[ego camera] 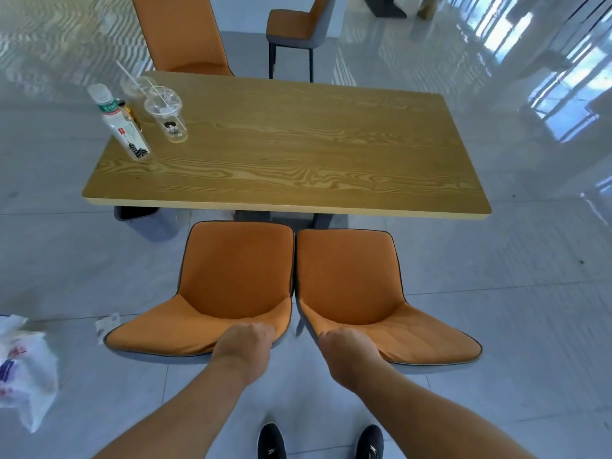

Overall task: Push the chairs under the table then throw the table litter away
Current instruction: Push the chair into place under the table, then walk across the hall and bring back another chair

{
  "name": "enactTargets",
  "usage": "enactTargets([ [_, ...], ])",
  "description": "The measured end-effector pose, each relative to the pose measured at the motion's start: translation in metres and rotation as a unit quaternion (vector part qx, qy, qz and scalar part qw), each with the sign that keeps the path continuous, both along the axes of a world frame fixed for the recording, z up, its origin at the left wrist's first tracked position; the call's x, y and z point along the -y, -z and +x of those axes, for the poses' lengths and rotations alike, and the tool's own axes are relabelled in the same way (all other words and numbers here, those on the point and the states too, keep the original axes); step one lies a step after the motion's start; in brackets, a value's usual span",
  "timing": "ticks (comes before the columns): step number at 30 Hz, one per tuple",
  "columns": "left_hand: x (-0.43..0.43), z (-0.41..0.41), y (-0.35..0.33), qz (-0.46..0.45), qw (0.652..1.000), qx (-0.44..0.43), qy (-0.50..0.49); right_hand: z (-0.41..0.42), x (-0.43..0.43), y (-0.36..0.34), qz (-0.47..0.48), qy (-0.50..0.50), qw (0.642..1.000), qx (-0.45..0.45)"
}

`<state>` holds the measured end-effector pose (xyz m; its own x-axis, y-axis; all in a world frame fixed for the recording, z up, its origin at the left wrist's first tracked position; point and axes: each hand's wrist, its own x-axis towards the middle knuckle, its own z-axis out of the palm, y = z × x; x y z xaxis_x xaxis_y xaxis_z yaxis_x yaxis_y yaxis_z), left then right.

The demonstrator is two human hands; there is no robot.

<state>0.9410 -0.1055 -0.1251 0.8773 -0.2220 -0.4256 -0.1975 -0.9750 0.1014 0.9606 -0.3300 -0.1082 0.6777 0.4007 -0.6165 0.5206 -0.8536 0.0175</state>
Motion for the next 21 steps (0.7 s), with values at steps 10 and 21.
enactTargets([
  [10,0.038,0.058,-0.067,-0.086,0.991,-0.009,-0.1,0.019,0.033,-0.049,0.196,0.259,0.945,0.046],
  [21,0.331,0.195,-0.417,-0.175,0.925,0.326,0.083,0.106,0.33,-0.372,0.278,0.255,0.808,0.453],
])
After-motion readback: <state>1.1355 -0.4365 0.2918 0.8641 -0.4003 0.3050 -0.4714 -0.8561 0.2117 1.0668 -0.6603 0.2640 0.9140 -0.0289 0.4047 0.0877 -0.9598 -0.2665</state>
